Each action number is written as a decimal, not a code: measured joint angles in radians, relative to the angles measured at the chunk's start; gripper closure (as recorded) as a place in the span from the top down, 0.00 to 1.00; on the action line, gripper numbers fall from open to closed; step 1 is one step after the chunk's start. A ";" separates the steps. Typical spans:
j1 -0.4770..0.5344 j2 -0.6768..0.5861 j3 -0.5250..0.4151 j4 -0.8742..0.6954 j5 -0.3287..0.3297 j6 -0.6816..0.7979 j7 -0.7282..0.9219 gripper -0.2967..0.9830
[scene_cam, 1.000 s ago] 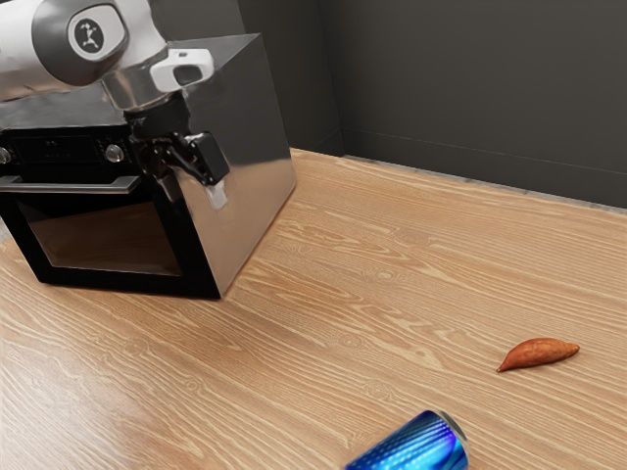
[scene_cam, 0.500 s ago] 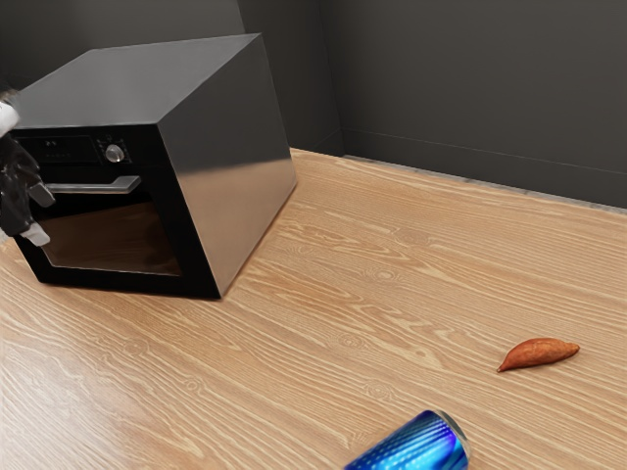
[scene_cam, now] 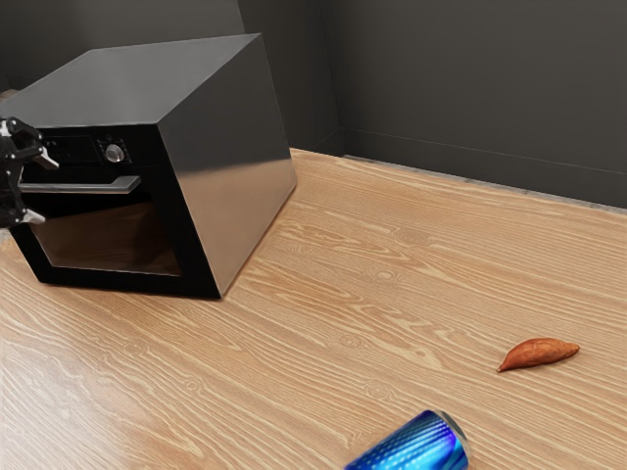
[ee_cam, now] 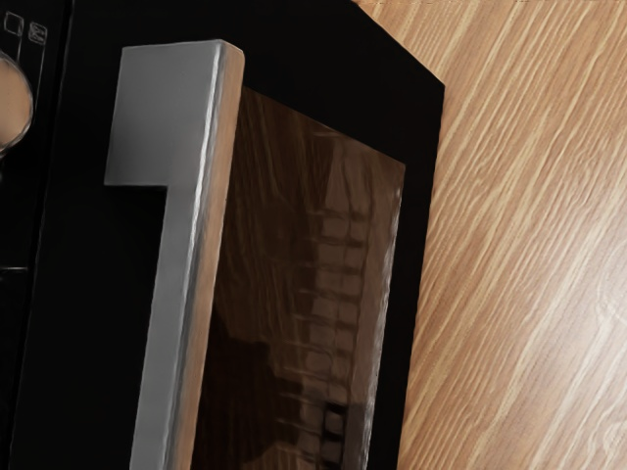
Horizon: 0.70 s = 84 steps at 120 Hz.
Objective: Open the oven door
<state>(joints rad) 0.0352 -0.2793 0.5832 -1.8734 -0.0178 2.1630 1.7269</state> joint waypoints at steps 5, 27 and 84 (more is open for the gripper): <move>0.000 0.034 0.001 0.028 -0.034 0.001 0.042 0.77; 0.011 0.081 0.002 0.046 -0.109 -0.005 0.183 0.77; 0.018 0.098 0.080 0.061 -0.103 -0.011 0.321 0.77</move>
<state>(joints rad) 0.0534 -0.1815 0.6633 -1.8120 -0.1209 2.1519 2.0482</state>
